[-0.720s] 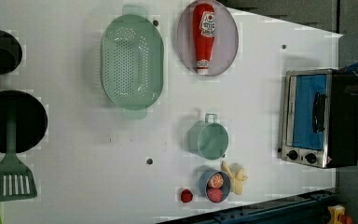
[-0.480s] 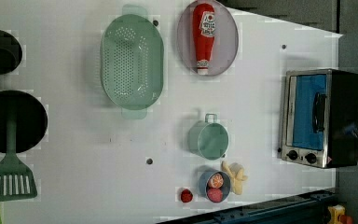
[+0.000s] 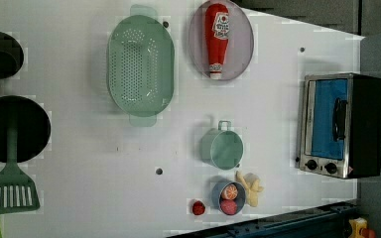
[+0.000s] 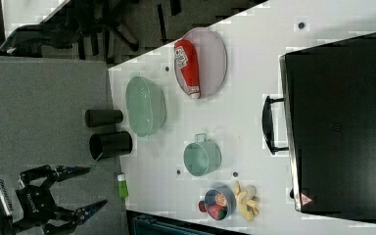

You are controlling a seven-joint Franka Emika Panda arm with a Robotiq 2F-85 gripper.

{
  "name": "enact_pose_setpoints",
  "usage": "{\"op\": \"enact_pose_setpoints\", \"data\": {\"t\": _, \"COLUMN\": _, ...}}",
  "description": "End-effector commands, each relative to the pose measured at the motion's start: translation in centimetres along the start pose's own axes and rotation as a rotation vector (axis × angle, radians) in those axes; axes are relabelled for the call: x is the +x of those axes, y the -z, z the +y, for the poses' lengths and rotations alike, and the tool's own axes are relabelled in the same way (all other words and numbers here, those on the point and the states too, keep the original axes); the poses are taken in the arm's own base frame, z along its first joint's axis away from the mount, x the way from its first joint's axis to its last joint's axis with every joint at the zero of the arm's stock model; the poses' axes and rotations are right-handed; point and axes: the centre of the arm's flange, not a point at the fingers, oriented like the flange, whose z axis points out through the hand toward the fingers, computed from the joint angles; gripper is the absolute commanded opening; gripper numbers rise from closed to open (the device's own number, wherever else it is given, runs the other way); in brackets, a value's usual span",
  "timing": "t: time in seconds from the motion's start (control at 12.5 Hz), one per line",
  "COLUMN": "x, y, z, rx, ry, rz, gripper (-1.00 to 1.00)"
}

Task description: Flap open oven.

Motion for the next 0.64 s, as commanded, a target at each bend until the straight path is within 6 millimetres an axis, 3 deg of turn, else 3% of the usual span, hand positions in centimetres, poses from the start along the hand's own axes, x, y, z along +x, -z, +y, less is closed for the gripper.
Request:
{"op": "enact_pose_setpoints", "data": {"t": 0.08, "x": 1.2, "y": -4.4, "z": -1.1, "rx": -0.077, "ry": -0.053, "rz": -0.059, "gripper": 0.15}}
{"op": "enact_pose_setpoints", "data": {"t": 0.32, "x": 1.6, "y": -4.8, "z": -0.7, "rx": -0.083, "ry": -0.065, "rz": -0.067, "gripper": -0.55}}
{"op": "enact_pose_setpoints", "data": {"t": 0.48, "x": 2.6, "y": -5.5, "z": 0.1, "rx": -0.088, "ry": -0.065, "rz": -0.081, "gripper": -0.65}}
{"op": "enact_pose_setpoints", "data": {"t": 0.64, "x": 4.1, "y": -6.5, "z": 1.6, "rx": -0.088, "ry": 0.063, "rz": -0.104, "gripper": -0.65}}
